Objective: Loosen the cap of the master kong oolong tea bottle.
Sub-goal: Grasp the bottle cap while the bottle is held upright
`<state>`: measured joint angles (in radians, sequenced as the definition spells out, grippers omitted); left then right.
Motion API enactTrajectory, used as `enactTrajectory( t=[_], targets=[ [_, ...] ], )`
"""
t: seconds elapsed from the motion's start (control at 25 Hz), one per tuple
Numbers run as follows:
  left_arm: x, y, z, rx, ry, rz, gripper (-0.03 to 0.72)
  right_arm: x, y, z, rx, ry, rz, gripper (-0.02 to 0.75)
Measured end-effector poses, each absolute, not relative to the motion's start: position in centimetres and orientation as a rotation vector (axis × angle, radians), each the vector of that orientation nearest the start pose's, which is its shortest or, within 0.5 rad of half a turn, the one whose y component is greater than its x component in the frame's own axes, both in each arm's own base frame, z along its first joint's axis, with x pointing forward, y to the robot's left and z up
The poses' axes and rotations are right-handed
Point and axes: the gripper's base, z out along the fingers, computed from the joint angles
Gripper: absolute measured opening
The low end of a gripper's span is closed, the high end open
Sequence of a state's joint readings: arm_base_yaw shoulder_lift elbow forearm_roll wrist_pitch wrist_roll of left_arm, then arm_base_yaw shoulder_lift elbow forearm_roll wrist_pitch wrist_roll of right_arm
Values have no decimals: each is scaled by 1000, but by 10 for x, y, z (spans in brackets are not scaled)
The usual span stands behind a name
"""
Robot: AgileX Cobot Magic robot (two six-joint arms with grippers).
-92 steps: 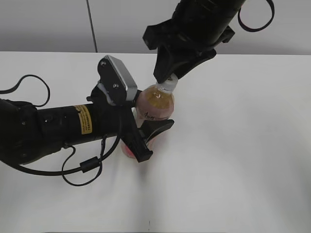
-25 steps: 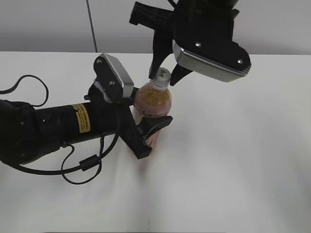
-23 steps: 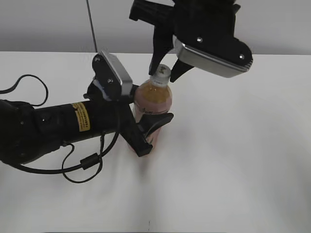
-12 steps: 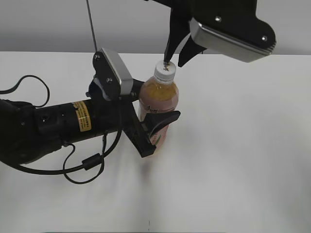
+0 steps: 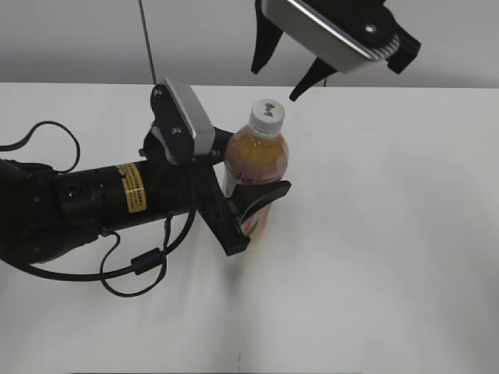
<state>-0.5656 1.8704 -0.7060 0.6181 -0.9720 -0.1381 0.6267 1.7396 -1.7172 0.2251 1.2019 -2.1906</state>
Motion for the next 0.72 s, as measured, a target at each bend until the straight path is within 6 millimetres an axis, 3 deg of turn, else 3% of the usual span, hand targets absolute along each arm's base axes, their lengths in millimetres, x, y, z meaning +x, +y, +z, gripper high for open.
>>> enactTrajectory(
  t=[0.12, 0.36, 0.44, 0.56, 0.72],
  targets=[
    [260, -217, 155, 1039, 1472, -675, 437, 287, 231, 369, -2500, 779, -151, 420],
    [260, -217, 153, 1049, 1486, -666, 437, 277, 227, 394, -2038, 1514, 94, 451],
    [260, -217, 153, 1049, 1486, -666, 437, 277, 227, 394, -1830, 1772, 200, 451],
    [260, -217, 153, 1049, 1486, -666, 437, 279, 229, 390, -1335, 2230, 398, 451],
    [260, -217, 153, 1049, 1484, -666, 437, 286, 233, 378, -803, 2569, 542, 451]
  ],
)
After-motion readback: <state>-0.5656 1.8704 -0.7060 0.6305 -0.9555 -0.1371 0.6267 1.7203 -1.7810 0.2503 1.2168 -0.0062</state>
